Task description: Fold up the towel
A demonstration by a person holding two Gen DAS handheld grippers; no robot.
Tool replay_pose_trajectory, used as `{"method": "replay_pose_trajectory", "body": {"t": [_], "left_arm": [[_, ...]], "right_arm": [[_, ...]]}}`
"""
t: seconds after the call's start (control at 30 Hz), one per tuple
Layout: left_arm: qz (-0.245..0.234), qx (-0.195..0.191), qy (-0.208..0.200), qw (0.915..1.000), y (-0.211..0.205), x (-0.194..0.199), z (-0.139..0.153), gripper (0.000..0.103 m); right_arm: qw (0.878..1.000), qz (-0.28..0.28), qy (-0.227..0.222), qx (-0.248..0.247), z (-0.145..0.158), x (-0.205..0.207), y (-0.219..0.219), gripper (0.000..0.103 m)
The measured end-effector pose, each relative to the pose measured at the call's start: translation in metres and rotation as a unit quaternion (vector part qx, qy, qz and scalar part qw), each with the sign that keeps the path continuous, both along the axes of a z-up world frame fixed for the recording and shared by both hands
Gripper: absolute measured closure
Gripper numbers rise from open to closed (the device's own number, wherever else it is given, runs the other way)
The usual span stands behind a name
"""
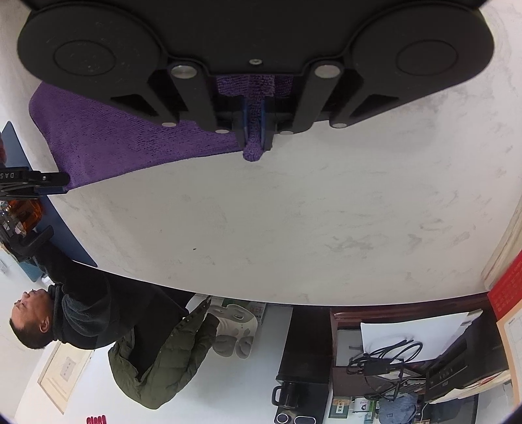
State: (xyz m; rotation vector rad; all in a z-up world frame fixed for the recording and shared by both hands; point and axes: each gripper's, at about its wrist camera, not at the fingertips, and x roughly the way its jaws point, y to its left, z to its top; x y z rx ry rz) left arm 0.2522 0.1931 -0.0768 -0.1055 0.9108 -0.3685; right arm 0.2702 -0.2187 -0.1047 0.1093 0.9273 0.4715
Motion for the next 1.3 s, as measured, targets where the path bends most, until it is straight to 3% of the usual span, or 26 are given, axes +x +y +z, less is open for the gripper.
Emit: {"method": "replay_pose_trajectory", "body": {"t": [0.1,0.23,0.3,0.63,1.07,1.3], "left_arm": [[-0.002,-0.011,-0.007,0.9999,0.0,-0.002,0.005,0.097],[0.005,-0.039,-0.011,0.9991,0.004,-0.006,0.012,0.098],[0.007,-0.047,-0.015,0.9988,0.005,-0.01,0.016,0.098],[0.031,-0.112,-0.032,0.9928,0.022,-0.051,0.044,0.099],[0.059,-0.192,-0.036,0.9789,0.052,-0.134,0.094,0.099],[0.074,-0.195,-0.02,0.9779,0.055,-0.133,0.072,0.099]], "right_arm": [[0.999,0.032,-0.006,-0.021,-0.001,0.004,0.011,0.064],[0.996,0.072,-0.023,-0.046,-0.001,0.0,0.024,0.089],[0.995,0.084,-0.035,-0.049,0.004,-0.003,0.029,0.095],[0.991,0.11,-0.074,-0.012,0.042,-0.038,0.025,0.096],[0.988,0.114,-0.044,0.096,0.092,-0.094,-0.013,0.096],[0.989,0.11,-0.025,0.097,0.09,-0.107,-0.022,0.096]]}}
